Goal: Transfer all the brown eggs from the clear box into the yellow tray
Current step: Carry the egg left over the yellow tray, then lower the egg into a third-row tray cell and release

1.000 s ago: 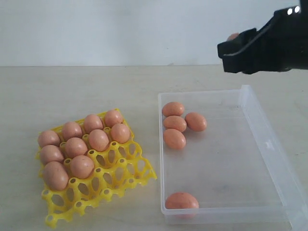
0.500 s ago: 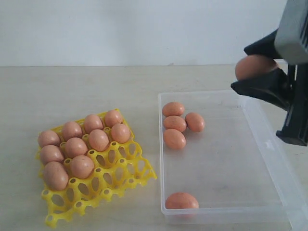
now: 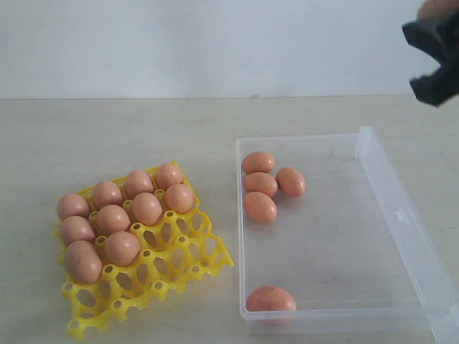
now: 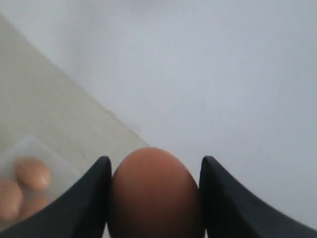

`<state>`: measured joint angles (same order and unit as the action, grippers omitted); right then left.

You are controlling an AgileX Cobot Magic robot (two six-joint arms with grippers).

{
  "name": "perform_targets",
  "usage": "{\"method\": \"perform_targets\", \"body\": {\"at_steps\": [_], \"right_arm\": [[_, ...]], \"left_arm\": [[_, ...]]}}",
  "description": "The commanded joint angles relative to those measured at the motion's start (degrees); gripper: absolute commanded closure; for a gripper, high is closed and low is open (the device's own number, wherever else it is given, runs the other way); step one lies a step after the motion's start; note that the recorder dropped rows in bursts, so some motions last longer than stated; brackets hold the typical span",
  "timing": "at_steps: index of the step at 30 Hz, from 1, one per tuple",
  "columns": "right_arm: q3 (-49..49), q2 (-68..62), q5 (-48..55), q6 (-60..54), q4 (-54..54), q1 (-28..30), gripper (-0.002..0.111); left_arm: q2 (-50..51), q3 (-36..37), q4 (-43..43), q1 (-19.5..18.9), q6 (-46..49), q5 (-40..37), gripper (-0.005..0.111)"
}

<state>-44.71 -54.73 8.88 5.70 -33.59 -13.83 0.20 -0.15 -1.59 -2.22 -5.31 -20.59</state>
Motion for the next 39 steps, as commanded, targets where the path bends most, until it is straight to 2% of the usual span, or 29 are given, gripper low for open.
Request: {"method": "perform_targets", "body": {"at_steps": [1,5,9,13,17,21,25,31,36,39], "right_arm": [[0.0,0.2,-14.5,27.2,0.7,0.0,0.108],[0.0,-0.4,-28.3,37.8,0.7,0.0,0.108],[0.0,-4.3,-47.6,47.8,-1.1,0.0,0.108],[0.0,-14.0,-68.0,57.8,-3.2,0.0,0.108],[0.0,-25.5,-78.8,63.4,-3.5,0.0,0.108],[0.0,-37.0,-78.8,66.8,-7.0,0.0,0.108],[0.0,-44.6,-78.8,67.3,-17.1,-1.0,0.108],[-0.7,-49.8,-78.2,64.6,-21.5,-9.9,0.108],[-7.4,-50.1,-52.3,63.7,-24.0,-19.6,0.108],[-10.9,-50.1,-39.1,60.5,-23.7,-22.8,0.108]], "left_arm": [[-0.2,0.1,0.1,-0.2,0.3,0.2,0.103],[-0.2,0.1,0.1,-0.2,0.3,0.2,0.103],[-0.2,0.1,0.1,-0.2,0.3,0.2,0.103],[-0.2,0.1,0.1,-0.2,0.3,0.2,0.103],[-0.2,0.1,0.1,-0.2,0.3,0.2,0.103],[-0.2,0.1,0.1,-0.2,0.3,0.2,0.103],[-0.2,0.1,0.1,-0.2,0.3,0.2,0.103],[-0.2,0.1,0.1,-0.2,0.3,0.2,0.103],[-0.2,0.1,0.1,-0.2,0.3,0.2,0.103],[-0.2,0.1,0.1,-0.2,0.3,0.2,0.103]]}}
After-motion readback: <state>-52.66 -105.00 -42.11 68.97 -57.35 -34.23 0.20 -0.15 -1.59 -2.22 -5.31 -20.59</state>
